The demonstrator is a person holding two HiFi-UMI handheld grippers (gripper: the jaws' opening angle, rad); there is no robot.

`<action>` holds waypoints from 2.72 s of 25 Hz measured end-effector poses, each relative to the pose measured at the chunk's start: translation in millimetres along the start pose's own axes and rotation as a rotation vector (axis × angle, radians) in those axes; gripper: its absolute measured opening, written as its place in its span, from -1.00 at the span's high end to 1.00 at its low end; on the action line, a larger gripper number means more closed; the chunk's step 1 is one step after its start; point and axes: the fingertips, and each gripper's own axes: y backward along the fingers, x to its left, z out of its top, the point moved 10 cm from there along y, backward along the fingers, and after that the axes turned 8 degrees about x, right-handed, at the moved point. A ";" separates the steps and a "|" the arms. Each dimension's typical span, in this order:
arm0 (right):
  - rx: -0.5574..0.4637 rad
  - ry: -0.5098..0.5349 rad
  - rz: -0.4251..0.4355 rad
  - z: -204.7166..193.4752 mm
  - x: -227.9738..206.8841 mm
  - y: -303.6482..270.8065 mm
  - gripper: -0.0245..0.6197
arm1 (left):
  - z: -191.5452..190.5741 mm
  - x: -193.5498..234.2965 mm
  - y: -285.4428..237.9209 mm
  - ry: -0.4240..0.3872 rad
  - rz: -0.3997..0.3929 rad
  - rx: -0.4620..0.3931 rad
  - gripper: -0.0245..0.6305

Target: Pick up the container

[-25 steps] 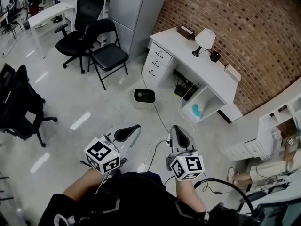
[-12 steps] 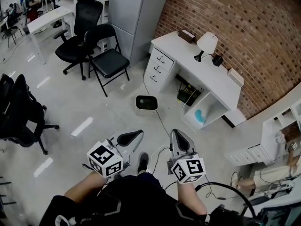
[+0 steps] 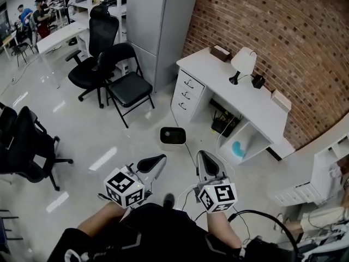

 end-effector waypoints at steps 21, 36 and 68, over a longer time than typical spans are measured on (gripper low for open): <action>0.012 0.002 0.058 0.2 -164.0 -42.7 0.90 | 31.6 8.8 -169.2 0.019 0.075 0.066 0.92; 0.035 -0.021 0.092 -1.3 -193.9 -81.6 0.90 | 35.9 49.8 -201.3 0.032 0.102 0.076 0.91; 0.103 -0.227 -0.213 7.0 -311.8 -329.6 0.89 | 77.3 311.8 -353.7 0.080 0.033 0.198 0.91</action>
